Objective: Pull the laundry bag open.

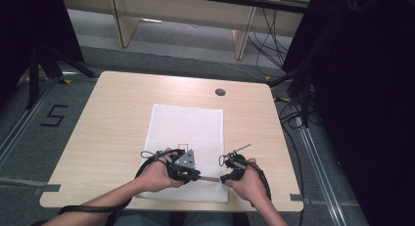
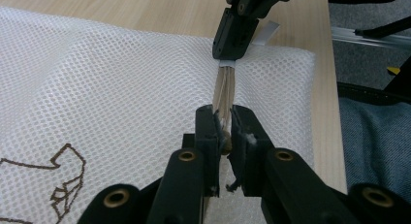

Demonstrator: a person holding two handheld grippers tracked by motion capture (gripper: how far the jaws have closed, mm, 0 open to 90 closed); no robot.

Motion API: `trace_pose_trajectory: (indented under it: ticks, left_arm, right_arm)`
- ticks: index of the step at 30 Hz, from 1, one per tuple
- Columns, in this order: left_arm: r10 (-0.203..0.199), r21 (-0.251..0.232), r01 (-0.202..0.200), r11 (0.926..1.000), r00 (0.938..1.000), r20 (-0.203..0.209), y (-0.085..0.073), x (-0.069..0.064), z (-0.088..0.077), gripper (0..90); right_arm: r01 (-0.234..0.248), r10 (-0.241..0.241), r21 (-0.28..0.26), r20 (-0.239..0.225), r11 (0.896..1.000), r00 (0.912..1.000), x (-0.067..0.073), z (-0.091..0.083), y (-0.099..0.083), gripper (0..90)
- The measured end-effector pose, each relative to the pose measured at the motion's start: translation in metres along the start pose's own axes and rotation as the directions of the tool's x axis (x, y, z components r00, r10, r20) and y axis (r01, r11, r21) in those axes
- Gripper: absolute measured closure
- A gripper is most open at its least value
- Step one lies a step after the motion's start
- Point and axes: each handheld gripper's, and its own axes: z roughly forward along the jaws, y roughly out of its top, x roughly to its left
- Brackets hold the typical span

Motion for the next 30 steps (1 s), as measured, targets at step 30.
trace_pose_trajectory:
  ticks: [30]
  left_arm:
    - [-0.014,0.006,0.014,0.9999,0.9999,0.000,-0.005,0.005,-0.012,81.9]
  right_arm:
    - [-0.001,0.001,-0.001,0.000,1.000,1.0000,-0.001,0.000,0.000,90.0]
